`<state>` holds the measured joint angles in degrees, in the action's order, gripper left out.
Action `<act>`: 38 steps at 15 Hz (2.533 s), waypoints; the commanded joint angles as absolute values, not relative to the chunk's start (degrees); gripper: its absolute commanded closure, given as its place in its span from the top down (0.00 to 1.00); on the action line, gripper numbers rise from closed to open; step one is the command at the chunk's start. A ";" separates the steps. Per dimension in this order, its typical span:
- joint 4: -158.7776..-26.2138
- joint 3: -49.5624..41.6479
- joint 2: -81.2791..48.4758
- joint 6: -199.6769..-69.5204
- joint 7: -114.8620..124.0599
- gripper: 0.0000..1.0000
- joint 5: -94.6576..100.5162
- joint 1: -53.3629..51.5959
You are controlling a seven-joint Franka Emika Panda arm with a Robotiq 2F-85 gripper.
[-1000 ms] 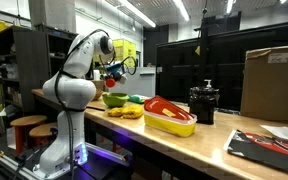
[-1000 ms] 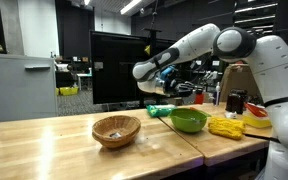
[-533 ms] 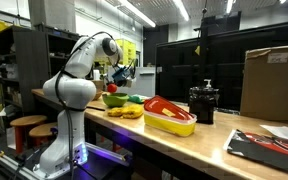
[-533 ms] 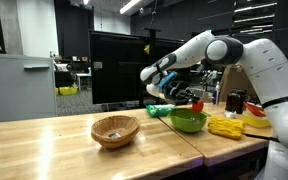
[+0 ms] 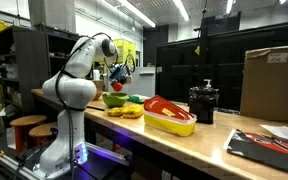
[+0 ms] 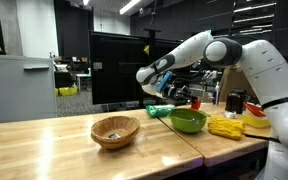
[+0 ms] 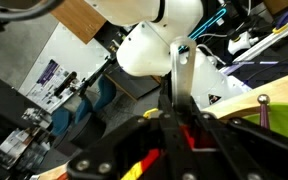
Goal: Pour the contents from the red pot into the green bowl
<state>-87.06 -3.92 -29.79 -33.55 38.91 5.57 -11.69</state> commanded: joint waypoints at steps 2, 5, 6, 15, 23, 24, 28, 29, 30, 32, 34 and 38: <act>-86.60 0.39 -28.84 -36.59 35.98 0.42 19.01 -13.98; -88.40 2.83 -27.60 -41.25 34.31 0.59 27.53 -14.96; -89.00 3.50 -26.94 -43.17 33.90 0.65 29.83 -15.23; -97.34 7.38 -18.14 -64.31 32.42 1.00 42.84 -15.64; -108.48 6.60 -3.97 -90.77 32.07 1.00 38.86 -9.95; -110.29 6.21 -2.18 -94.50 31.83 1.00 37.63 -8.94; -118.64 3.92 5.22 -109.80 29.44 1.00 31.29 -4.98; -120.50 3.33 7.09 -112.92 28.45 1.00 29.26 -4.24; -122.49 2.69 9.08 -116.08 27.04 1.00 27.06 -3.51; -125.65 1.48 12.86 -120.74 23.27 1.00 21.60 -2.33; -128.45 0.07 16.86 -123.95 18.29 1.00 14.89 -1.56; -131.06 -3.64 24.56 -121.93 7.50 1.00 -1.38 -1.73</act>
<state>-127.45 -1.49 17.41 -123.00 14.39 7.96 -1.71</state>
